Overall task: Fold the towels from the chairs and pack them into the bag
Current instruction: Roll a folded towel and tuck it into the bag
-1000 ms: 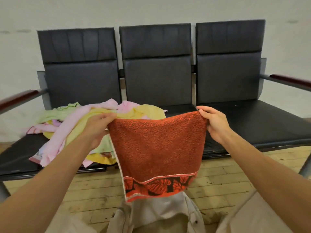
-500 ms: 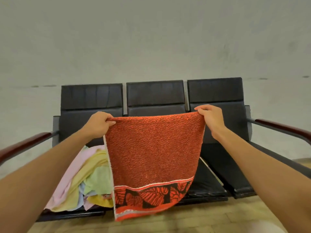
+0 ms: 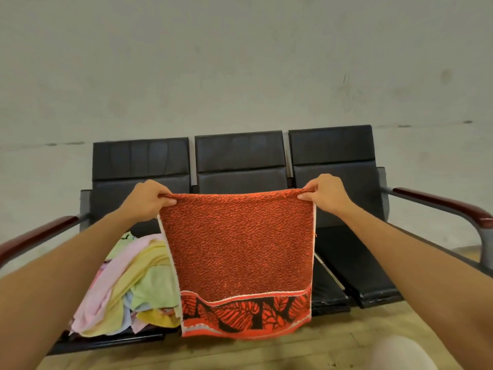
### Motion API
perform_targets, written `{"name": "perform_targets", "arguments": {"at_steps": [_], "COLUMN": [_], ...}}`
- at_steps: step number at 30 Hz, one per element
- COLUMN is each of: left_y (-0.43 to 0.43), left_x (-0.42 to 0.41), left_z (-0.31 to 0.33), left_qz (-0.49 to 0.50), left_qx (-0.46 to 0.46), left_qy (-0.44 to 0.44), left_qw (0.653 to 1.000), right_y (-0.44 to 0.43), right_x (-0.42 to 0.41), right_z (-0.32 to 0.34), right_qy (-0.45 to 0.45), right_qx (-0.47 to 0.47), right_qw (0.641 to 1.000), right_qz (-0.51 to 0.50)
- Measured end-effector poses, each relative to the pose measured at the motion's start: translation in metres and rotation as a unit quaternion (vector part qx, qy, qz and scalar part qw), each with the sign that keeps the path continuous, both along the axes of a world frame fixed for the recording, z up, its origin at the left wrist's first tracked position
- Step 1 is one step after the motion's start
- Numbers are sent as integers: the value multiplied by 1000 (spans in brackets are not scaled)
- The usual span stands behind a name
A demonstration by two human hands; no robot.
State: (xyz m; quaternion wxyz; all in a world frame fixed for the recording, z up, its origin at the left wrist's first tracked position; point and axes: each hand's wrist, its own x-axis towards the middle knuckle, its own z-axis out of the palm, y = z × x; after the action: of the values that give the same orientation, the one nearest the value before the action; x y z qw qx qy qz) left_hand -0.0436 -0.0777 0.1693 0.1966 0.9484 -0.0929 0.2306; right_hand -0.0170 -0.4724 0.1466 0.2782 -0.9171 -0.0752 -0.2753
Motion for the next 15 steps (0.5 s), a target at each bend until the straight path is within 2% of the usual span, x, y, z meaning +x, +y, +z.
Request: {"name": "perform_targets", "arguments": {"at_steps": [3, 6, 12, 15], "left_y": [0, 0, -1, -6], "left_x": [-2, -7, -3, 10], "left_z": [-2, 1, -7, -21], "left_qz": [-13, -18, -25, -15], "left_qx": [5, 1, 68, 53], "left_qy": [26, 47, 88, 119], "left_qw": [1000, 999, 993, 991], "right_y": [-4, -7, -6, -4], "right_x": [-3, -9, -8, 5], "right_z": [-2, 0, 2, -11], "right_qy": [-11, 22, 52, 53], "right_qx": [-53, -85, -173, -180], "right_qw": [999, 996, 984, 982], "right_qz": [6, 12, -8, -15]}}
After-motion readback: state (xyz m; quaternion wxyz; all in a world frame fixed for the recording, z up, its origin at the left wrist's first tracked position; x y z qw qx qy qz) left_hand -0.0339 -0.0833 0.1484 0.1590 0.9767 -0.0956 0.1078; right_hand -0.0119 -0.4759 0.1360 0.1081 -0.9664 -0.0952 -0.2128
